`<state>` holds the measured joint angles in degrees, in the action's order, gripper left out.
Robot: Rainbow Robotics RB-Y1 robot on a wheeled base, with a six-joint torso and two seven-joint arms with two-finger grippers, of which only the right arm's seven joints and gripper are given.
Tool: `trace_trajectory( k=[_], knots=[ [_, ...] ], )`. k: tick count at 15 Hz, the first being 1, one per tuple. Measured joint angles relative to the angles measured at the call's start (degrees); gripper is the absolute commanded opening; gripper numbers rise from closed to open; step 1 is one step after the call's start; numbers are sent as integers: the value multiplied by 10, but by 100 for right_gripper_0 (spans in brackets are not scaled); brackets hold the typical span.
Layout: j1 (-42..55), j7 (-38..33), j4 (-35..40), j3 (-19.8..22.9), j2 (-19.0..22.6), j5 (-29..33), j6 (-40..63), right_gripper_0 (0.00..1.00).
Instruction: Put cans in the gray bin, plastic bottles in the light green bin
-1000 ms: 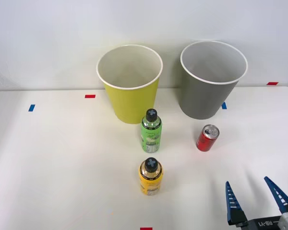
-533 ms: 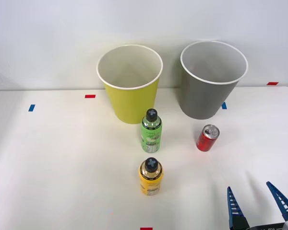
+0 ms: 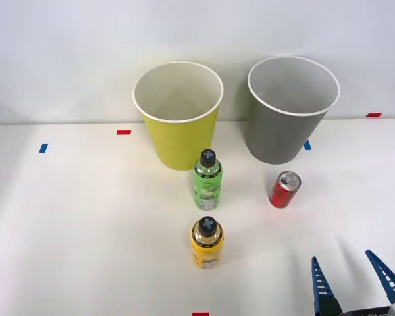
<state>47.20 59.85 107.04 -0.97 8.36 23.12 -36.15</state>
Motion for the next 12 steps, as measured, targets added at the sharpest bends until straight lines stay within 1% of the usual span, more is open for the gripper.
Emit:
trace_trajectory(
  k=[12],
  knots=[
    [0, 0, 0, 0, 0, 0, 0, 100]
  ],
)
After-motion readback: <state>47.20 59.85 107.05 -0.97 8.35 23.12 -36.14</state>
